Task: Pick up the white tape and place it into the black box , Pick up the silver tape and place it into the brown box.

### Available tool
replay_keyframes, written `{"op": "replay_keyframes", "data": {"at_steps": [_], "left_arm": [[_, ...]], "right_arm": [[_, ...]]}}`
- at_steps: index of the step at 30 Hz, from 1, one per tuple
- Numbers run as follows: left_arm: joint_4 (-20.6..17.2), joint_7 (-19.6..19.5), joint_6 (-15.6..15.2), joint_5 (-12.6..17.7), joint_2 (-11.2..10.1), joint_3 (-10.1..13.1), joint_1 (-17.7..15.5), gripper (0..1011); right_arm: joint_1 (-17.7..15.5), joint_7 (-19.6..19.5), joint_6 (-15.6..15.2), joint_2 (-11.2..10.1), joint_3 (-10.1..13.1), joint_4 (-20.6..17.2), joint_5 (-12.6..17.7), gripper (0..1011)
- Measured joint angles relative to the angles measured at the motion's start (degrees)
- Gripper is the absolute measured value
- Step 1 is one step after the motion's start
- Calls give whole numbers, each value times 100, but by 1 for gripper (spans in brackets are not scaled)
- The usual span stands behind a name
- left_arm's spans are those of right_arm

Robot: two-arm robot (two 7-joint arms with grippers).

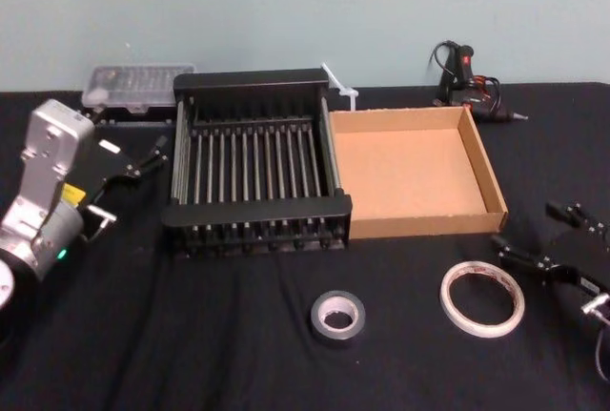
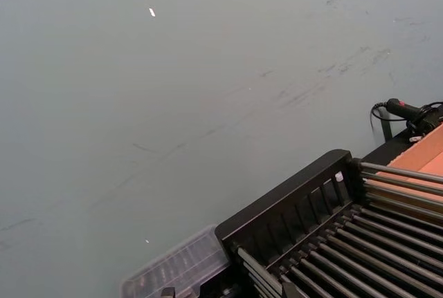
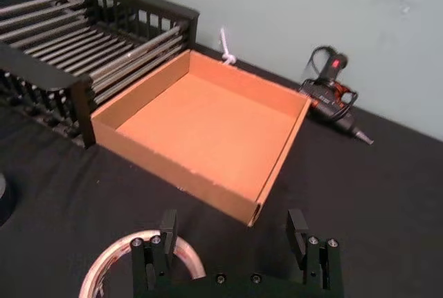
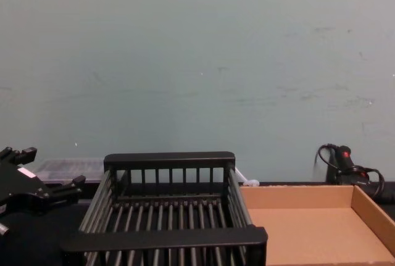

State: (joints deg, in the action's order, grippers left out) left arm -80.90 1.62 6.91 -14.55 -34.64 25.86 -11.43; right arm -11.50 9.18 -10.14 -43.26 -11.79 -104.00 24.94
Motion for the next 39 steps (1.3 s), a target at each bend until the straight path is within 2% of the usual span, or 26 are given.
{"op": "replay_keyframes", "data": {"at_steps": [16,22,39], "left_arm": [[0,0,0,0,0,0,0,1001],[0,0,0,0,0,0,0,1001],[0,0,0,0,0,0,0,1001]], "right_arm": [[57,427,-415,148,-69,230,-58,1002],[173,540,-619,227,-147,376,-178,1002],[292,727,-751,455,-159,574,-420,1002]]}}
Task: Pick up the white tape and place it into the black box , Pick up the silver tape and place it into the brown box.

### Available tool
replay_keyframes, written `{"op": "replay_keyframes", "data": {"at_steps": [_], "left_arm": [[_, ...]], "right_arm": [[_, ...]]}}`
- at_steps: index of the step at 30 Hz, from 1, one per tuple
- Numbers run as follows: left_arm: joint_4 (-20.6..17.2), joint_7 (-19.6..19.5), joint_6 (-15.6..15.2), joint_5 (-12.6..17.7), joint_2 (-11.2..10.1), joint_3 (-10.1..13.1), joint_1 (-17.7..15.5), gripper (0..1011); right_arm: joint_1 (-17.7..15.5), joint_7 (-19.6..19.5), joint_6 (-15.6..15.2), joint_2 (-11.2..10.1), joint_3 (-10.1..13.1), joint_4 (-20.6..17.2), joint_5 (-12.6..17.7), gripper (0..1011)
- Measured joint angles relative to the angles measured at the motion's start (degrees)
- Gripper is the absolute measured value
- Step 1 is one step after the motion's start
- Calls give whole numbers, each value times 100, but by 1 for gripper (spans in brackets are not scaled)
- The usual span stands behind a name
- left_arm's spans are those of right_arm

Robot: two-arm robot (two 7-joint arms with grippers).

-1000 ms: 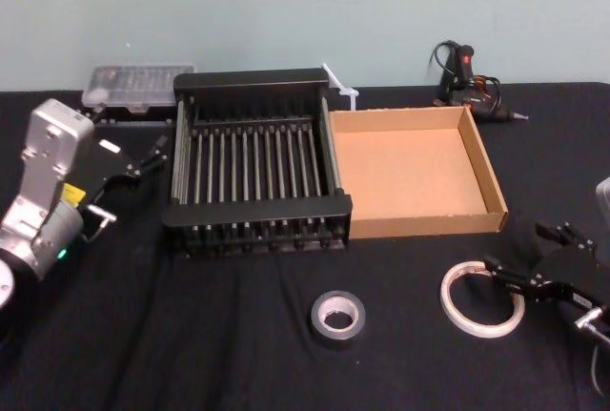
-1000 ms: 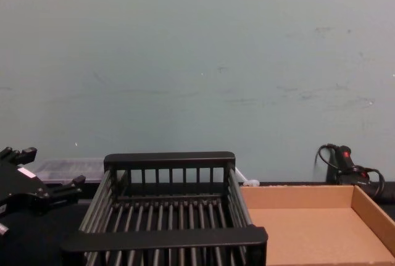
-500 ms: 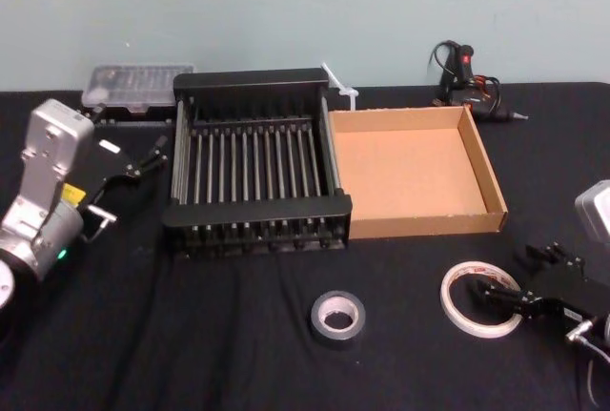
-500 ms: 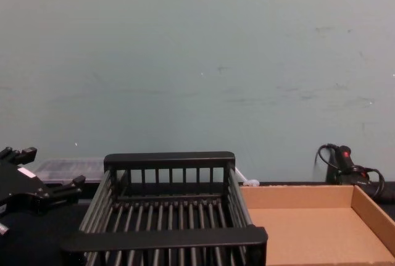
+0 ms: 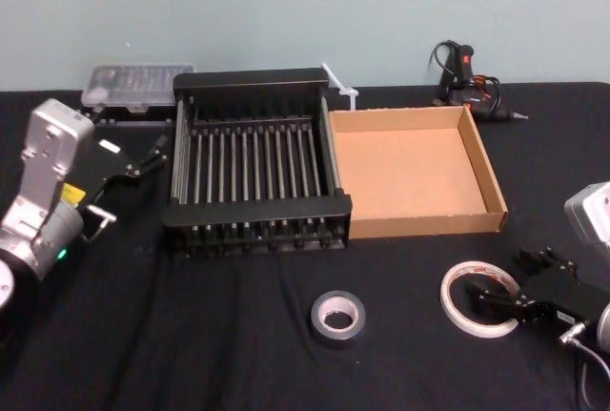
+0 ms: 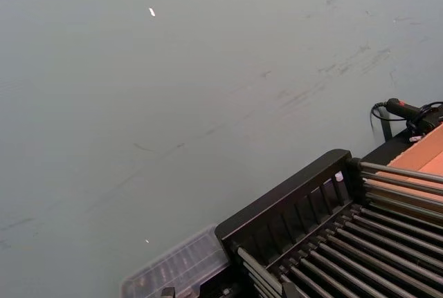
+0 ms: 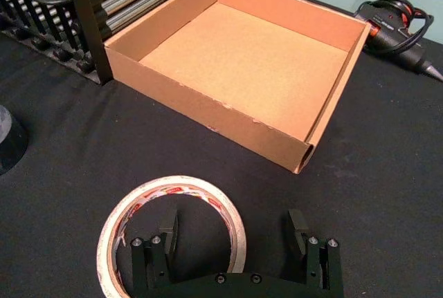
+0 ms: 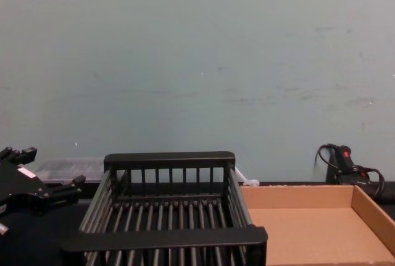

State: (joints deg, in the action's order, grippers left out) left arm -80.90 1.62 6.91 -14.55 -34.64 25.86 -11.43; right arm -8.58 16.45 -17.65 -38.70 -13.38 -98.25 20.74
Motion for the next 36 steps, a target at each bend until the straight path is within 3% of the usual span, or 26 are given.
{"op": "replay_keyframes", "data": {"at_steps": [17,36], "left_arm": [[0,0,0,0,0,0,0,1001],[0,0,0,0,0,0,0,1001]], "right_arm": [[65,166,-120,194,82,116,-205,1002],[61,154,-114,180,75,115,-198,1002]]}}
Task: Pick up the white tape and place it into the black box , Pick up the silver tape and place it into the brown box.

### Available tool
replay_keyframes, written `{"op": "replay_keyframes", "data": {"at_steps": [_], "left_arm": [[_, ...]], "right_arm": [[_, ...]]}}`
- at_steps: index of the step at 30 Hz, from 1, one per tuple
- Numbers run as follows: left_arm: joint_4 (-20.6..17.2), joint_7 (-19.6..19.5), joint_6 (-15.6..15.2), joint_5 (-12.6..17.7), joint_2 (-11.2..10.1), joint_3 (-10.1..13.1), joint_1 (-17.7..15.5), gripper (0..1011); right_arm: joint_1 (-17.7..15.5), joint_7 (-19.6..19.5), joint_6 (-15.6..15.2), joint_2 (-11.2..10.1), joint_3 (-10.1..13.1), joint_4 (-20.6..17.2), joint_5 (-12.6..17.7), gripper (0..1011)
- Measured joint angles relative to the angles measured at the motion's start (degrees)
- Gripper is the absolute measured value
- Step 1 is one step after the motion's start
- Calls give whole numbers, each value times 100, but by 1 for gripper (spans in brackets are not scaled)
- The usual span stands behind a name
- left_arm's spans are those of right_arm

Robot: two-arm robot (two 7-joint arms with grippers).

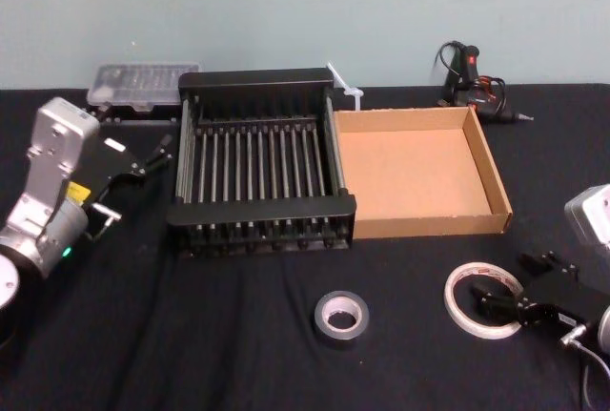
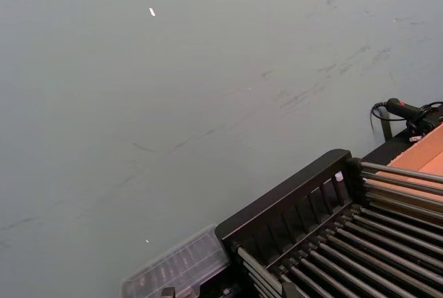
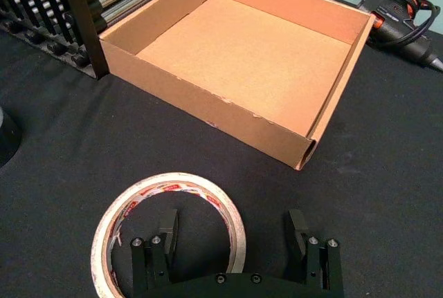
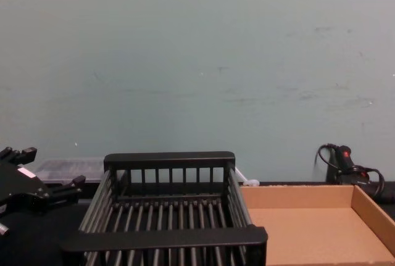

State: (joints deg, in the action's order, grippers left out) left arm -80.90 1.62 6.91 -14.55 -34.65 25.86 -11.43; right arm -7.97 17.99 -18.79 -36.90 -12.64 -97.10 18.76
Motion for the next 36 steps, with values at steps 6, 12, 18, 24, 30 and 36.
{"op": "replay_keyframes", "data": {"at_steps": [6,12,18,24,30,36], "left_arm": [[0,0,0,0,0,0,0,1001],[0,0,0,0,0,0,0,1002],[0,0,0,0,0,0,0,1001],[0,0,0,0,0,0,0,1001],[0,0,0,0,0,0,0,1001],[0,0,0,0,0,0,0,1001]], "right_arm": [[0,-3,2,-3,-3,-3,2,927],[0,-7,5,-6,-4,-5,4,786],[0,-8,7,-7,-4,-6,9,565],[0,-8,6,-7,-4,-6,10,399],[0,-8,7,-7,-4,-6,10,201],[0,-8,7,-7,-4,-6,10,90]]}}
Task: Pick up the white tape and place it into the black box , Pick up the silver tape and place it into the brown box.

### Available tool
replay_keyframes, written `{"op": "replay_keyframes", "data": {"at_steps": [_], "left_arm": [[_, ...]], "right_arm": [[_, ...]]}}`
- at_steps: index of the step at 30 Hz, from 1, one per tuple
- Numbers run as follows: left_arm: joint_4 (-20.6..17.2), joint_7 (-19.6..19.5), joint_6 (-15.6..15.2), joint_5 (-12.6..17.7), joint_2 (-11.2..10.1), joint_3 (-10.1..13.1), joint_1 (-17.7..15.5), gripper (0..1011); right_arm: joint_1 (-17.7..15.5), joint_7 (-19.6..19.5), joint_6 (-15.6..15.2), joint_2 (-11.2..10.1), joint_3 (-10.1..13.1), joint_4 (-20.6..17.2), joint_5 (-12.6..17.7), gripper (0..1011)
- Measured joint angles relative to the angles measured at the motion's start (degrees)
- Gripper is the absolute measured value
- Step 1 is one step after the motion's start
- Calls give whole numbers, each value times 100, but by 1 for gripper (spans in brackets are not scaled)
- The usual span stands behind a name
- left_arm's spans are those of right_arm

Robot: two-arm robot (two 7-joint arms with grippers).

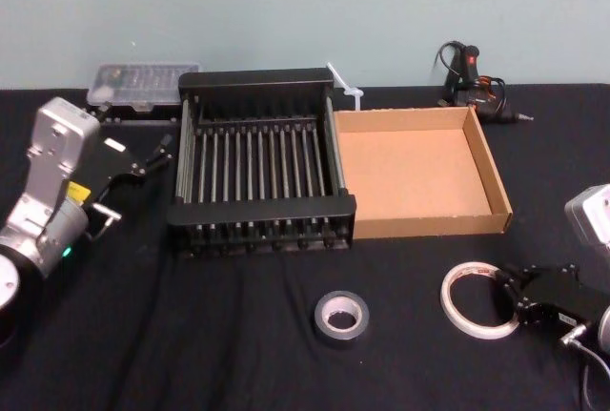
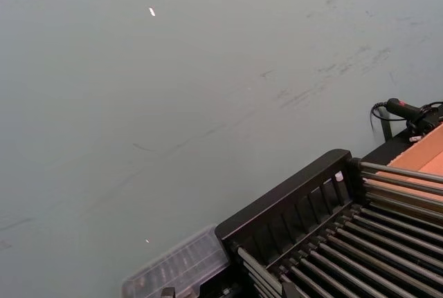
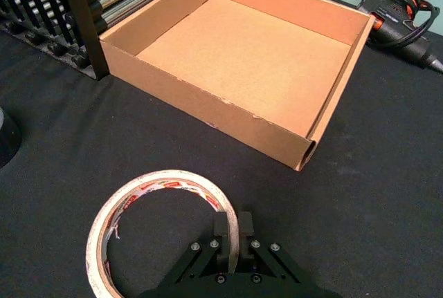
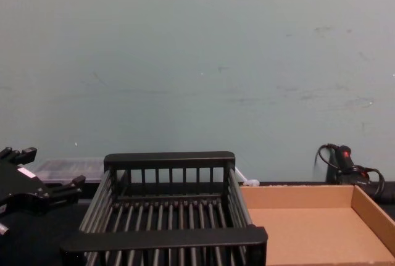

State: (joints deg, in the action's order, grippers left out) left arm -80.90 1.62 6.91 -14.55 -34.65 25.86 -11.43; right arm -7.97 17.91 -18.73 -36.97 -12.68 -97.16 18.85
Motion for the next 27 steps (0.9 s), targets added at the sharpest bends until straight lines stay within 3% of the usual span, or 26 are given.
{"op": "replay_keyframes", "data": {"at_steps": [15,27], "left_arm": [[0,0,0,0,0,0,0,1001],[0,0,0,0,0,0,0,1001]], "right_arm": [[-28,18,43,2,22,-48,-96,90],[-98,166,157,99,315,-422,-32,90]]}}
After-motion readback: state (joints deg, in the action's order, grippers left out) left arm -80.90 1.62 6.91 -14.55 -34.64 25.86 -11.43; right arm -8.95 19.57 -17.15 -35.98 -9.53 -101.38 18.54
